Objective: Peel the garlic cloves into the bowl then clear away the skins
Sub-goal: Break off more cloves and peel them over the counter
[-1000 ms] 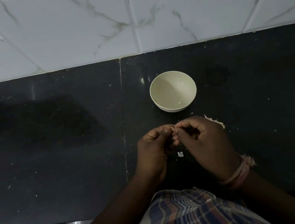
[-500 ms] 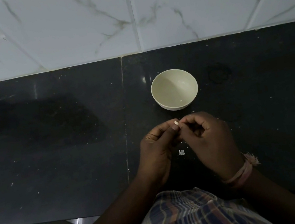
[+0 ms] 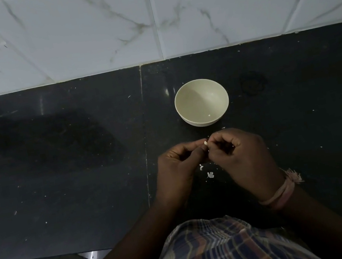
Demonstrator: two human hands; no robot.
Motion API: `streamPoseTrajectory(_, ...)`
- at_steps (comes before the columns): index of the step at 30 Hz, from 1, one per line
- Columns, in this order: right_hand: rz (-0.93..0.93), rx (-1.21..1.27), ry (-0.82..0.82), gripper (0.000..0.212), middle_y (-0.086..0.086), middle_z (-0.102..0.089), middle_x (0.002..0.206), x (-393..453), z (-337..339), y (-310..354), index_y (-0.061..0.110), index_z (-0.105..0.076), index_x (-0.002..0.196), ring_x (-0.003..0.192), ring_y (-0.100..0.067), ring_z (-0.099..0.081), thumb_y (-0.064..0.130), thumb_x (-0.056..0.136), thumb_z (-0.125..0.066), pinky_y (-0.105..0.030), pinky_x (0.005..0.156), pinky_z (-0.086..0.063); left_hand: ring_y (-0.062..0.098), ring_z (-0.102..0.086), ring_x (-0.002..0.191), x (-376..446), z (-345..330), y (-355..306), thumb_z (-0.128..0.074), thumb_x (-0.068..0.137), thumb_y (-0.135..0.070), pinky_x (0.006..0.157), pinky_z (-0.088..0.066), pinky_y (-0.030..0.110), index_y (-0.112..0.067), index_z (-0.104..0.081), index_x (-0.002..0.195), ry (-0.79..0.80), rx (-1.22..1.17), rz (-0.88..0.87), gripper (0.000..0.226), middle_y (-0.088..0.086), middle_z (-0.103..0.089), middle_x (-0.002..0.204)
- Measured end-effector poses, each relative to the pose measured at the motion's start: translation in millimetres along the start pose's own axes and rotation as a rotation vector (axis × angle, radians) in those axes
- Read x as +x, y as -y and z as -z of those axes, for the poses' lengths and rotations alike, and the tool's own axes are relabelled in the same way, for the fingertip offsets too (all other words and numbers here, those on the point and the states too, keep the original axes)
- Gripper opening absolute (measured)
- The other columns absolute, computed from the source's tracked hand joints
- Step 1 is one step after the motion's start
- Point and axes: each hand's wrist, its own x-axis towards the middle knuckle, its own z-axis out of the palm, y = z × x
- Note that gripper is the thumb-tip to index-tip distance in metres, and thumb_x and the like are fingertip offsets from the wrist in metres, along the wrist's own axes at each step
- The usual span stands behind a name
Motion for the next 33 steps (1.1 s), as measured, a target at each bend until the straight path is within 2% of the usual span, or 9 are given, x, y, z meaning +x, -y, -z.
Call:
streamPoseTrajectory(5, -0.067, 0.028, 0.023, 0.009, 0.006, -0.068, 0.073, 2.2, -0.5, -0.1, 0.018, -0.074, 0.08, 0.069, -0.012, -0.064, 0.009, 0.082, -0.073, -0.031, 0.064, -0.053, 0.022, -0.076, 0.093, 1.4, 1.2, -1.6, -0.067, 0.094, -0.003, 0.081, -0.059, 0.028, -0.005, -0.078, 0.104, 0.031, 0.029, -0.009, 0.015, 0.008, -0.079, 0.097)
streamPoseTrajectory(7, -0.098, 0.043, 0.034, 0.01, 0.005, -0.068, 0.069, 2.3, 0.0, -0.1, 0.02, -0.073, 0.078, 0.065, -0.012, -0.063, 0.01, 0.082, -0.073, -0.029, 0.06, -0.052, 0.023, -0.076, 0.092, 1.0, 0.6, -1.1, -0.067, 0.094, -0.003, 0.08, -0.058, 0.028, -0.006, -0.078, 0.104, 0.043, 0.009, 0.004, 0.015, 0.01, -0.079, 0.097)
streamPoseTrajectory(12, -0.236, 0.197, 0.063, 0.012, 0.005, -0.064, 0.057, 3.5, -0.8, 3.3, 0.017, -0.071, 0.075, 0.051, -0.008, -0.056, 0.012, 0.087, -0.07, -0.024, 0.052, -0.044, 0.036, -0.073, 0.103, 3.8, 2.2, 4.3, -0.062, 0.096, -0.005, 0.095, -0.056, 0.047, -0.005, -0.078, 0.106, 0.088, -0.131, 0.084, 0.019, 0.02, -0.076, 0.106)
streamPoseTrajectory(17, -0.285, 0.297, 0.08, 0.011, 0.008, -0.058, 0.048, 3.5, 1.5, 5.9, 0.007, -0.071, 0.081, 0.044, -0.001, -0.051, 0.013, 0.09, -0.071, -0.014, 0.048, -0.04, 0.03, -0.074, 0.098, 4.1, -1.3, 4.9, -0.066, 0.092, -0.008, 0.087, -0.059, 0.037, -0.001, -0.075, 0.108, 0.093, -0.262, 0.139, 0.02, 0.022, -0.075, 0.109)
streamPoseTrajectory(20, -0.337, 0.365, 0.092, 0.01, 0.002, -0.06, 0.05, 4.0, -0.7, 6.3, 0.003, -0.07, 0.085, 0.042, -0.01, -0.051, 0.01, 0.092, -0.068, -0.021, 0.044, -0.043, 0.022, -0.072, 0.087, 6.3, -2.1, 7.5, -0.068, 0.088, -0.011, 0.08, -0.058, 0.031, -0.001, -0.075, 0.107, 0.065, -0.288, 0.167, 0.022, 0.019, -0.076, 0.102)
streamPoseTrajectory(23, -0.409, 0.457, 0.059, 0.012, -0.004, -0.062, 0.055, 6.3, -4.2, 3.4, 0.003, -0.069, 0.085, 0.045, -0.021, -0.052, 0.009, 0.094, -0.063, -0.03, 0.045, -0.045, 0.016, -0.069, 0.076, 6.6, -4.1, 7.8, -0.061, 0.094, -0.004, 0.071, -0.058, 0.025, 0.004, -0.071, 0.112, 0.069, -0.386, 0.232, 0.022, 0.016, -0.073, 0.09)
streamPoseTrajectory(25, -0.426, 0.489, 0.052, 0.014, -0.006, -0.062, 0.056, 7.3, -5.5, 2.6, 0.0, -0.068, 0.086, 0.046, -0.023, -0.051, 0.008, 0.095, -0.062, -0.03, 0.045, -0.045, 0.015, -0.067, 0.074, 6.5, -5.0, 7.9, -0.057, 0.097, -0.003, 0.071, -0.058, 0.025, 0.002, -0.072, 0.11, 0.07, -0.417, 0.246, 0.02, 0.015, -0.072, 0.088)
streamPoseTrajectory(30, -0.364, 0.395, 0.062, 0.013, 0.0, -0.06, 0.054, 7.9, -4.0, 1.1, 0.003, -0.067, 0.087, 0.044, -0.014, -0.051, 0.014, 0.094, -0.067, -0.022, 0.044, -0.043, 0.018, -0.07, 0.077, 9.4, -8.2, 6.3, -0.064, 0.09, -0.009, 0.071, -0.059, 0.025, 0.002, -0.072, 0.106, 0.054, -0.429, 0.238, 0.022, 0.017, -0.073, 0.092)
streamPoseTrajectory(33, -0.346, 0.317, 0.098, 0.01, 0.003, -0.061, 0.054, 6.8, -4.5, 3.0, 0.007, -0.068, 0.088, 0.046, -0.007, -0.052, 0.015, 0.094, -0.066, -0.019, 0.047, -0.044, 0.018, -0.069, 0.075, 12.0, -9.9, 8.3, -0.067, 0.086, -0.01, 0.07, -0.059, 0.025, -0.004, -0.076, 0.096, 0.026, -0.406, 0.24, 0.015, 0.016, -0.073, 0.089)
